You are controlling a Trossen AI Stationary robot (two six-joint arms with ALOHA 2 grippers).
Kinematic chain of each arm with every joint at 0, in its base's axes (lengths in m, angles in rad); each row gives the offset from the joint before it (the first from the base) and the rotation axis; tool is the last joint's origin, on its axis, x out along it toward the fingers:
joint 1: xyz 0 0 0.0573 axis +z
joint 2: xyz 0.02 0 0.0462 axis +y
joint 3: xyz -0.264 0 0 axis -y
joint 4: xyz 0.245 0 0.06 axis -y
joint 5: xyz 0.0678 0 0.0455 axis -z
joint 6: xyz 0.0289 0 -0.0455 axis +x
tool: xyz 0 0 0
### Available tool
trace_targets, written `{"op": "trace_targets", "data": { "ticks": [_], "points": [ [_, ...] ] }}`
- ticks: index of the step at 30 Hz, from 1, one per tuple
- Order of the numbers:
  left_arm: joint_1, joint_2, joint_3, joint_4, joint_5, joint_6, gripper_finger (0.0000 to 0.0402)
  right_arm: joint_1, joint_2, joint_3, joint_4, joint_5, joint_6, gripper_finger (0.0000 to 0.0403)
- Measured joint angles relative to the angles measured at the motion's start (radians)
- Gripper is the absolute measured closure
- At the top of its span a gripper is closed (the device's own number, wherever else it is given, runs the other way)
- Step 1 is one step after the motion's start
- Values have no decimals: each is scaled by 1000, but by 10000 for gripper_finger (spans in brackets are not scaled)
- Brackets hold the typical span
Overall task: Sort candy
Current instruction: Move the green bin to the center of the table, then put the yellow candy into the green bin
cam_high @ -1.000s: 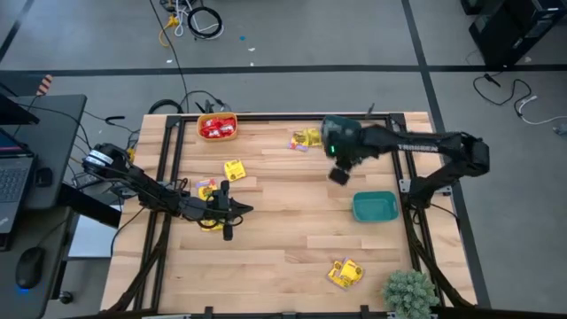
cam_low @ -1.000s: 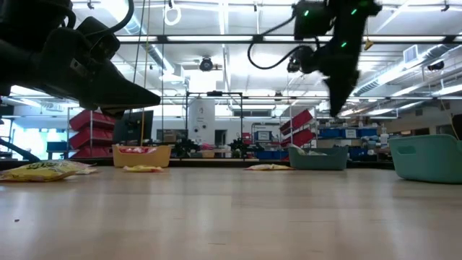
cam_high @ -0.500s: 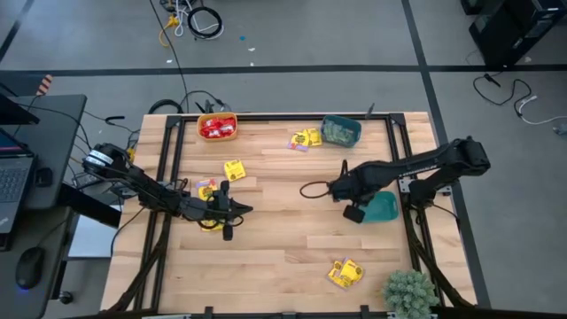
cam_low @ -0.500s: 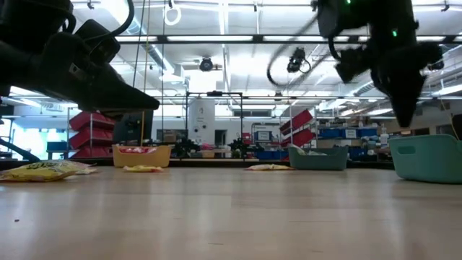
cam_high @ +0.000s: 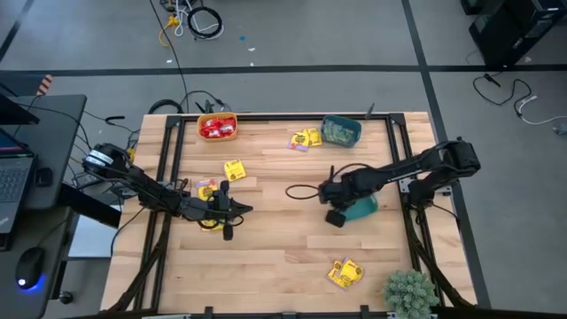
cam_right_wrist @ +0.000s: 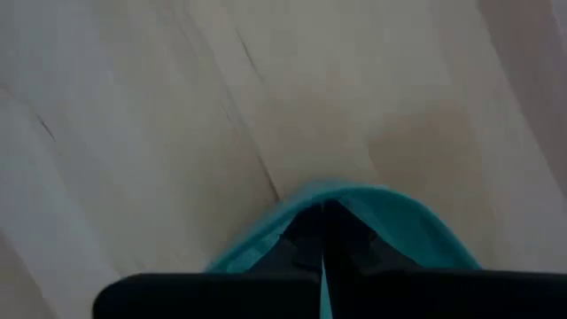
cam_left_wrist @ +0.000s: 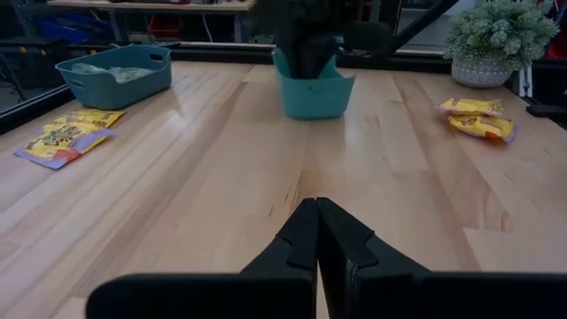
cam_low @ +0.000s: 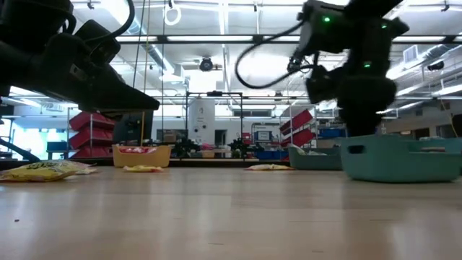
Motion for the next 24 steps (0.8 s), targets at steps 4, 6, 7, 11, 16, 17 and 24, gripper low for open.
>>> {"op": "trace_targets", "data": {
  "ticks": [4, 6, 7, 11, 16, 17, 24],
  "points": [
    [0, 0, 0, 0, -4, 0, 398, -33, 55, 0, 182, 0, -53, 403],
    [0, 0, 0, 0, -10, 0, 398, -57, 90, 1, 281, -2, -79, 403],
    [0, 0, 0, 0, -11, 0, 398, -71, 110, 4, 329, -4, -92, 403],
    [0, 0, 0, 0, -13, 0, 398, -119, 206, 72, 419, -12, -154, 403],
    [0, 0, 0, 0, -15, -1, 398, -156, 328, 232, 428, -15, -219, 403],
    [0, 0, 0, 0, -15, -4, 398, -160, 346, 265, 423, -19, -231, 403],
    [0, 0, 0, 0, -15, -4, 398, -182, 384, 481, 328, -23, -273, 388]
  ]
}}
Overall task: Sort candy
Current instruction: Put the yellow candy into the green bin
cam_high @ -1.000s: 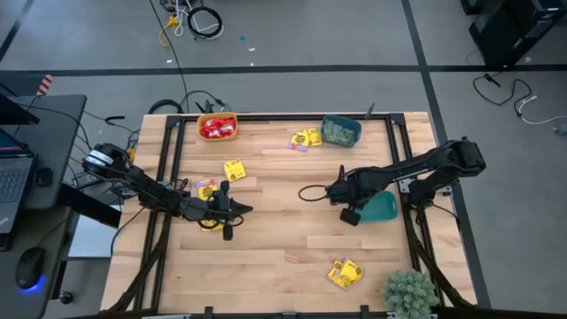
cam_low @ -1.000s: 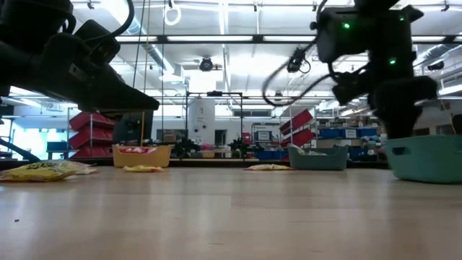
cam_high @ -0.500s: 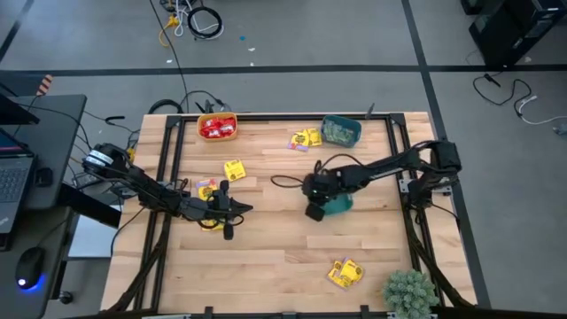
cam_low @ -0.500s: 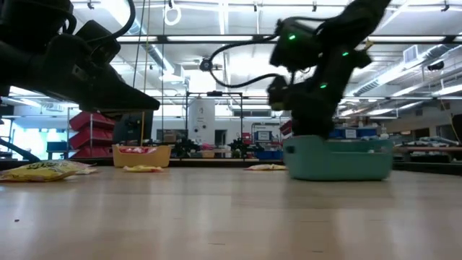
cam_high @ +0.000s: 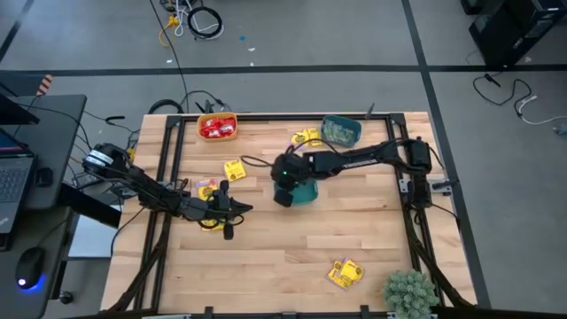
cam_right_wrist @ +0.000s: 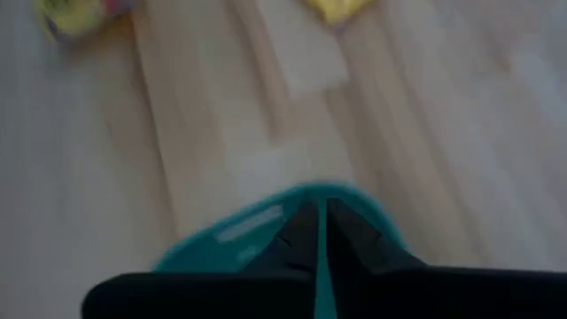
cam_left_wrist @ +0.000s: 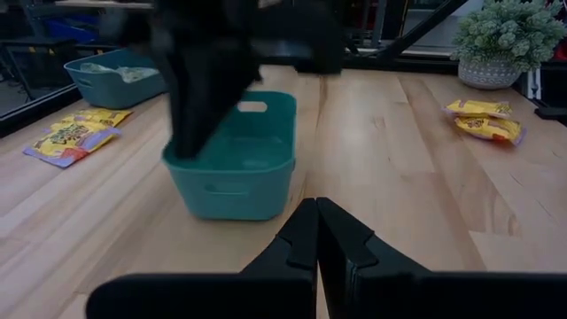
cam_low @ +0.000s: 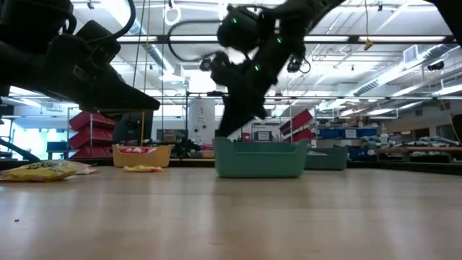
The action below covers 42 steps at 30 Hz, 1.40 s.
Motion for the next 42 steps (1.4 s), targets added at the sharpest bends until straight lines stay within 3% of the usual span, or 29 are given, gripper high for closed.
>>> {"op": "trace_targets", "data": {
  "ticks": [6, 12, 15, 21, 31, 42],
  "points": [
    [0, 0, 0, -1, 0, 0, 398, -31, -41, 139, -180, 19, -101, 346],
    [0, 0, 0, -6, 0, 0, 398, -120, -50, 182, -310, 213, -280, 282],
    [0, 0, 0, -10, 0, -1, 398, -191, -50, 176, -307, 201, -331, 248],
    [0, 0, 0, -19, 0, -3, 398, -344, -50, 94, -238, 73, -407, 204],
    [0, 0, 0, -23, 0, -3, 398, -450, -50, -93, -43, -38, -468, 216],
    [0, 0, 0, -23, 0, -3, 398, -452, -39, -141, 20, -63, -487, 256]
  ]
}}
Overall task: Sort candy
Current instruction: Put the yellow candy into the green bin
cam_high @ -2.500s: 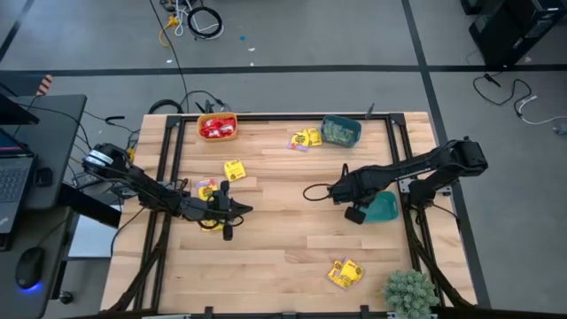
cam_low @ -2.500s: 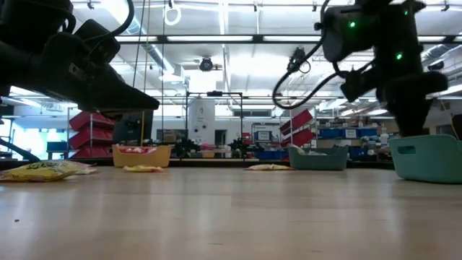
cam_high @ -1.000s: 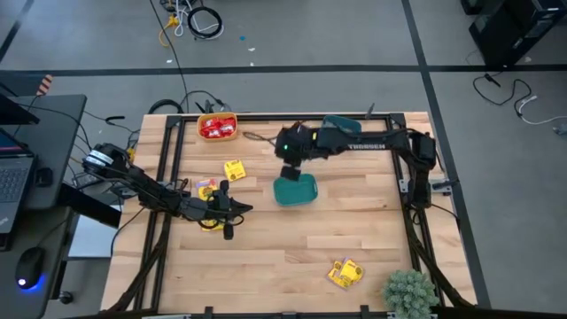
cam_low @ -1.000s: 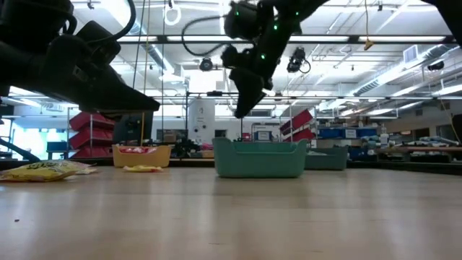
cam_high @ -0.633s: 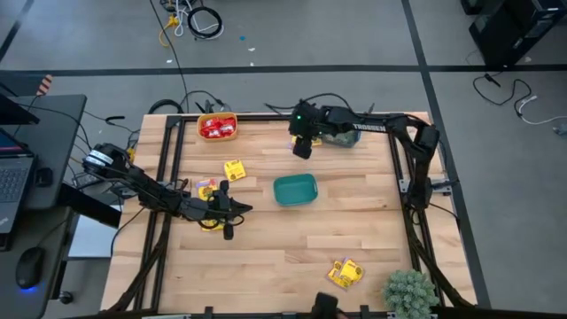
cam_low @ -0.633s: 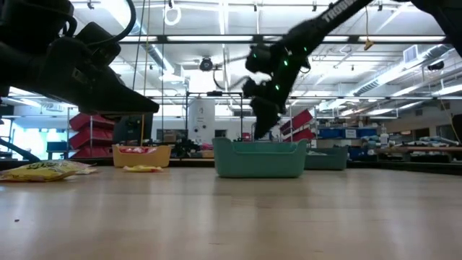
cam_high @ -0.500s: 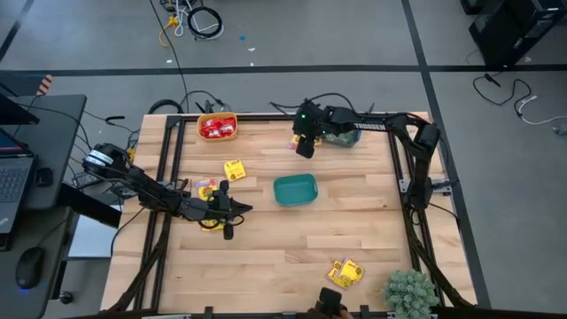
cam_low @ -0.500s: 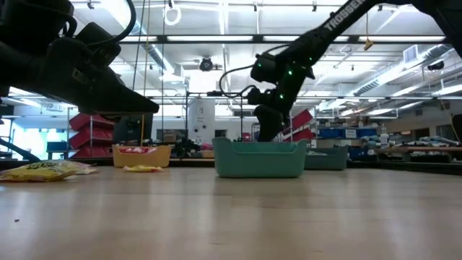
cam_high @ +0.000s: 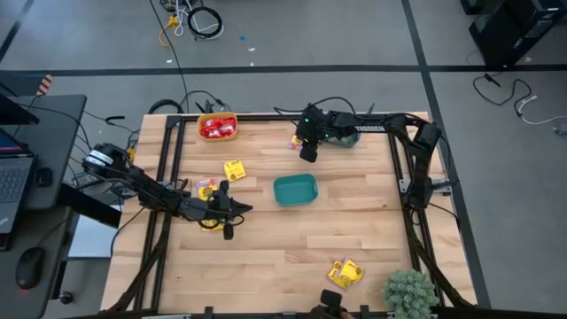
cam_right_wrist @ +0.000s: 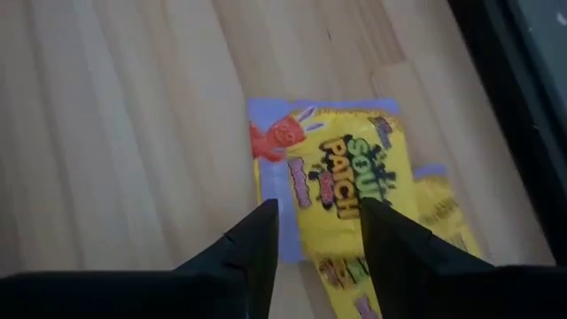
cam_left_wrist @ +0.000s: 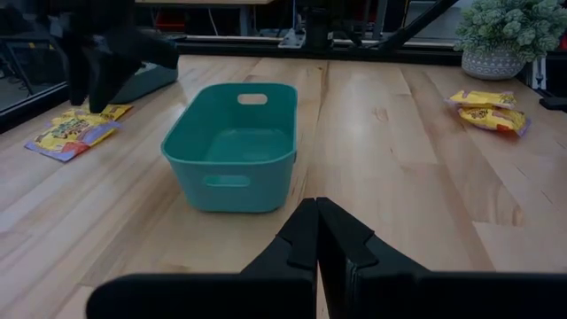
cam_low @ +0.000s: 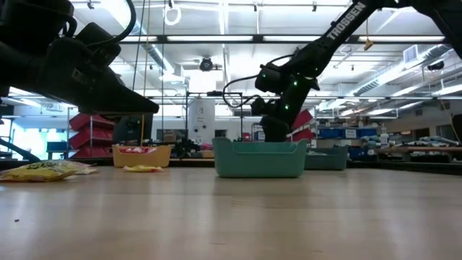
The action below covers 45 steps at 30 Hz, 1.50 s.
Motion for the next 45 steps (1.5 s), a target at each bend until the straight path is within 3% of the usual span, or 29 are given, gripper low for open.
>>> {"op": "trace_targets", "data": {
  "ticks": [10, 13, 18, 24, 28, 34, 40, 45],
  "points": [
    [0, 0, -1, -6, 0, 4, 398, 5, 68, -2, 11, -3, 0, 265],
    [0, 0, -1, -8, 0, 5, 398, 5, 70, -1, 3, 9, 0, 292],
    [0, 0, -1, -5, 0, 8, 398, 8, 67, -1, 14, 22, -6, 385],
    [0, 0, -1, -5, 0, 10, 398, 46, 6, 45, -92, 65, 13, 391],
    [0, 0, -1, -6, 0, 27, 398, 125, -78, 81, -194, 90, 109, 400],
    [0, 0, -1, 6, -15, 31, 398, 332, -184, 101, -342, 115, 393, 401],
    [1, 0, -1, 9, -18, 31, 398, 534, -154, 100, -356, 156, 615, 402],
    [1, 0, 0, 8, -18, 28, 398, 580, -91, 100, -361, 260, 697, 402]
  ]
}}
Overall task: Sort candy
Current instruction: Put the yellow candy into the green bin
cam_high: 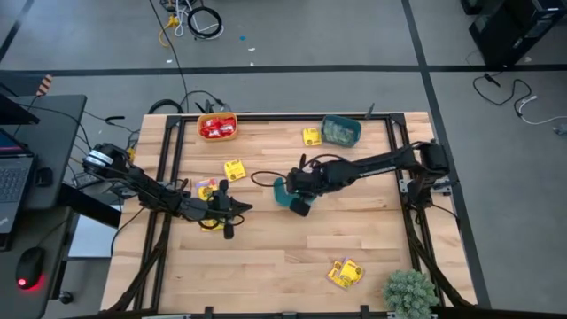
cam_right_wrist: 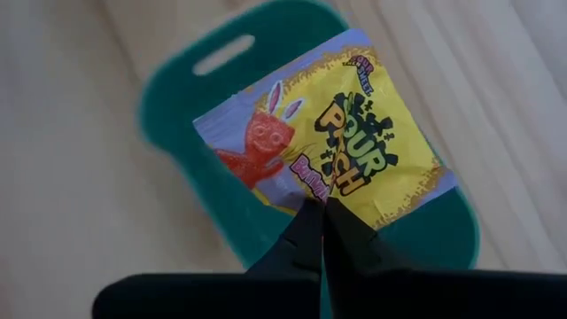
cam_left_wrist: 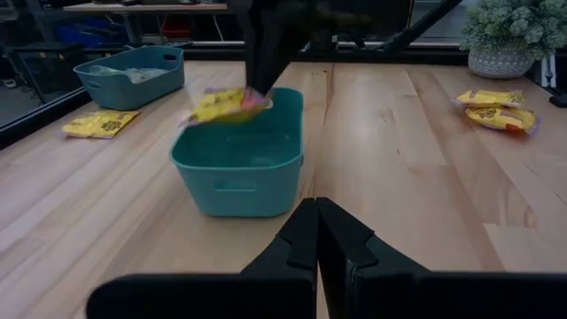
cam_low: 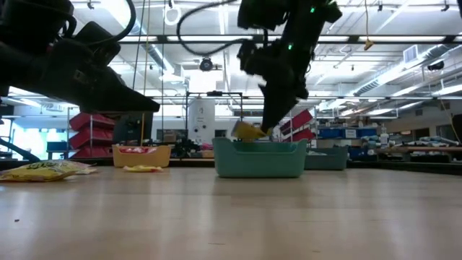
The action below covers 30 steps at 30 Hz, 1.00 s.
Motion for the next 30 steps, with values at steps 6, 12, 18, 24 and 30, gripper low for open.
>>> {"op": "trace_targets", "data": {
  "ticks": [6, 12, 18, 24, 30],
  "points": [
    [0, 0, 0, 1, 0, -10, 398, -18, 85, 0, 42, 3, -14, 402],
    [0, 0, 0, 0, 0, -10, 398, -24, 114, -1, 68, -18, -58, 402],
    [0, 0, 0, 0, 0, -10, 398, -14, 114, -1, 130, -23, -73, 387],
    [0, 0, 0, 0, 1, -9, 398, -11, 110, -1, 164, -76, -103, 322],
    [0, 0, 0, -1, 1, -9, 398, -20, 92, 80, 57, -59, -216, 230]
  ]
}}
